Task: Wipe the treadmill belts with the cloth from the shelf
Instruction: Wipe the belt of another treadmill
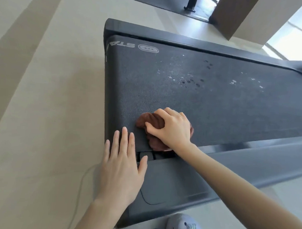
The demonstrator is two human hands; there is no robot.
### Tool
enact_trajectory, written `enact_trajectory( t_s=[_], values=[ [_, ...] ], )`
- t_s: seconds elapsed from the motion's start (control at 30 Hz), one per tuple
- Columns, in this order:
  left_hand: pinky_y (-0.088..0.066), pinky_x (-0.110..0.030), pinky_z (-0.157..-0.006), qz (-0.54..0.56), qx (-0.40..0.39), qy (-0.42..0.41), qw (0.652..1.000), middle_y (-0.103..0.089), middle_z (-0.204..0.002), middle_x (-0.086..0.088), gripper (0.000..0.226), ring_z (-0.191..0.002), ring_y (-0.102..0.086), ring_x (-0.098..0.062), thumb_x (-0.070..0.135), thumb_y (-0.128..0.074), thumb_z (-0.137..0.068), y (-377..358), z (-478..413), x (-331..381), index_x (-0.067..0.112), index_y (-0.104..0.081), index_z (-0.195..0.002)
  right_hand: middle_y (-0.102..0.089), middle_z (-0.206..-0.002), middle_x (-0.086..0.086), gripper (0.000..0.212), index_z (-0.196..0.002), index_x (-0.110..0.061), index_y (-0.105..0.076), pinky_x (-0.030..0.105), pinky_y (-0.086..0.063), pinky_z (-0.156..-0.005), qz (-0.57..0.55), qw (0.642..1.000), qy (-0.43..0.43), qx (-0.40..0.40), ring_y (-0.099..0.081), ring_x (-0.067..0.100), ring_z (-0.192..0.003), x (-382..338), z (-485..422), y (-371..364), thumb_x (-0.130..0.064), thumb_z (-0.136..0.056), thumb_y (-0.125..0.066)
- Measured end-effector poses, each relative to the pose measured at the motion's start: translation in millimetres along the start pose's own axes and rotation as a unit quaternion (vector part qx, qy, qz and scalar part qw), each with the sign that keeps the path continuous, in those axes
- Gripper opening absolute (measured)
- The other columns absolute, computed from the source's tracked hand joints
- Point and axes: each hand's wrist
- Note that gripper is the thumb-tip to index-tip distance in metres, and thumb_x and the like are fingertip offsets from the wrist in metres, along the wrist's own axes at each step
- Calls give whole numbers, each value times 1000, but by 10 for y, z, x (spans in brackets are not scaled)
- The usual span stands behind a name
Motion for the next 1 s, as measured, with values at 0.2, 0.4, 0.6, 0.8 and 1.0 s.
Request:
enact_trajectory(
  t_s=[0.2, 0.4, 0.6, 0.8, 1.0],
  values=[
    [-37, -51, -106, -19, -2, -21, 1000, -41, -146, -15, 66, -135, -37, -34, 45, -28, -90, -98, -407, -74, 2, -48, -136, -60, -71, -1, 42, -80, -22, -63, 35, -44, -67, 16, 1000, 0, -12, -62, 26, -70, 269, -809, -401, -62, -73, -48],
    [-22, -43, -105, -27, 7, -30, 999, -36, -150, -10, 65, -139, -31, -29, 48, -26, -94, -112, -427, -80, 6, -44, -140, -66, -97, 5, 40, -96, -20, -61, 37, -40, -78, 15, 998, -8, -58, -61, 29, -94, 522, -1691, -779, -57, -83, -56],
    [-18, -42, -109, -48, -1, -33, 998, -32, -152, -10, 65, -141, -26, -25, 49, -23, -96, -132, -653, -99, 7, -39, -143, -64, -86, 6, 41, -95, -18, -63, 37, -37, -77, 9, 999, 26, -38, -61, 32, -84, 527, -1495, -707, -56, -82, -55],
    [-12, -39, -113, -25, 4, -31, 999, -26, -154, -10, 66, -144, -17, -20, 48, -26, -94, -179, -981, -160, 6, -36, -144, -54, -69, 1, 32, -79, -21, -65, 36, -40, -62, -47, 992, 116, -16, -55, 27, -63, 584, -281, -22, -52, -77, -57],
    [-13, -38, -114, 15, 17, -18, 1000, -24, -155, -6, 66, -144, -16, -18, 46, -32, -92, -150, -962, -136, 7, -35, -145, -54, -67, -2, 29, -74, -23, -65, 36, -43, -58, -72, 985, 149, -43, -57, 24, -62, 585, -124, 72, -51, -74, -60]
  ],
)
Point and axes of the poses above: each hand's wrist, its own z-axis away from the middle knuckle, its own y-axis out of the back of the hand, x = y × z
